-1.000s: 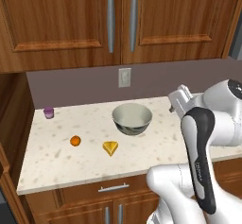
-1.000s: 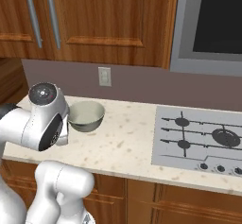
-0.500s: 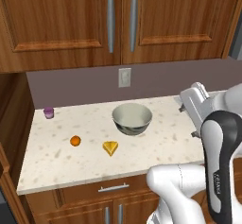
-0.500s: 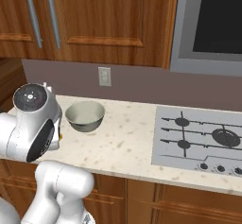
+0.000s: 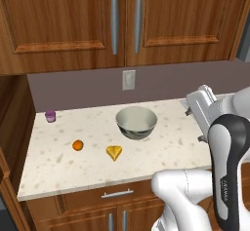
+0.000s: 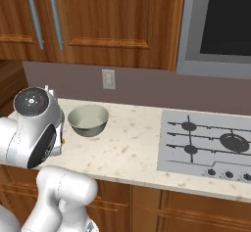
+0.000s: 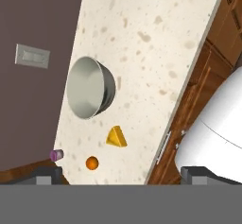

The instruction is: Pick both bowls and place them on the counter. Then place the tangerine in one bowl and place the cheese in the other bowl.

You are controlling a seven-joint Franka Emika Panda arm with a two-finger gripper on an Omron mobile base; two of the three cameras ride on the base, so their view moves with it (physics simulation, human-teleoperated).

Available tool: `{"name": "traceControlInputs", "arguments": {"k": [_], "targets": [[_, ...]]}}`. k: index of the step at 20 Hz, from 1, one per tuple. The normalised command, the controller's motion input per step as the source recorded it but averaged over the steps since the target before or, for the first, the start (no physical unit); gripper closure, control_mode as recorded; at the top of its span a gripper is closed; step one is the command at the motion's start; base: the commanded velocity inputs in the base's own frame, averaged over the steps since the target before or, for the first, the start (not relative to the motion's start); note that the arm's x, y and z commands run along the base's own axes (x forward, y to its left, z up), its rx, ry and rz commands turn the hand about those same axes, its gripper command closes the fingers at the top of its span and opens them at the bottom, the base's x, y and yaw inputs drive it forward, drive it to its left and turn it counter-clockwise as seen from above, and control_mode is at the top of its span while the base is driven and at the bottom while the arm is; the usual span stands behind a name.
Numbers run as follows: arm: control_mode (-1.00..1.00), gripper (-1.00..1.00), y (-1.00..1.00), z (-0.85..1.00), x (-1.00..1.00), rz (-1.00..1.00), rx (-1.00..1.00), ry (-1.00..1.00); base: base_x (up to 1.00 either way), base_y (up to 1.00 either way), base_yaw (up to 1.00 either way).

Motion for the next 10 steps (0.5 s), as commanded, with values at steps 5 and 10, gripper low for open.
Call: {"name": "traceControlInputs", "arguments": {"k": [5,10], "targets": [[1.0,-1.0,0.0,0.0,0.0,0.0,0.0,0.0,-0.23,0.0,0.0],[1.0,-1.0,0.0,0.0,0.0,0.0,0.0,0.0,-0.68,0.0,-0.02]]}}
